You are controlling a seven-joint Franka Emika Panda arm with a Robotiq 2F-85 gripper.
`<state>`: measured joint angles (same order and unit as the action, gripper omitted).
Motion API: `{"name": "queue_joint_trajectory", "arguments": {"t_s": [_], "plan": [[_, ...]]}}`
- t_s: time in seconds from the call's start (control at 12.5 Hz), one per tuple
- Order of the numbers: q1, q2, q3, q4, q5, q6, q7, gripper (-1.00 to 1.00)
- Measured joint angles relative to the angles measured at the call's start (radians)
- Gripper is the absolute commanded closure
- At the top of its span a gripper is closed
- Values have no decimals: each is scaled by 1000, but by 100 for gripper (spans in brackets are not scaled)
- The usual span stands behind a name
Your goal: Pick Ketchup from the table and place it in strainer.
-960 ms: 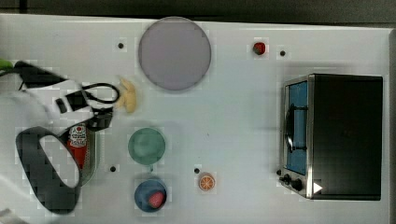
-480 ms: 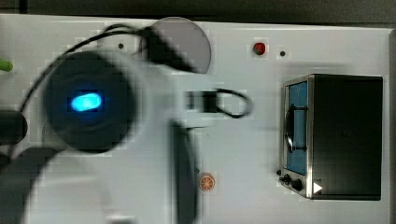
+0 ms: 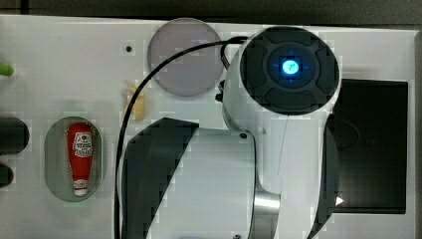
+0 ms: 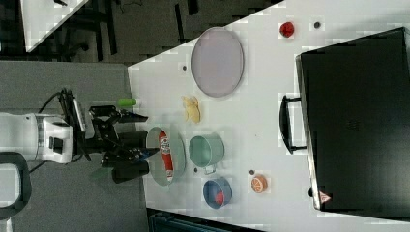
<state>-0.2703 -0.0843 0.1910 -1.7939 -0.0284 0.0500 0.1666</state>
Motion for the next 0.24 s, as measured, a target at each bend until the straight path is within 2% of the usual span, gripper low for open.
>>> {"name": "queue_joint_trajectory", "arguments": {"t_s": [0.24], "plan": [[6, 1, 2, 18, 6, -6, -5, -100]]}}
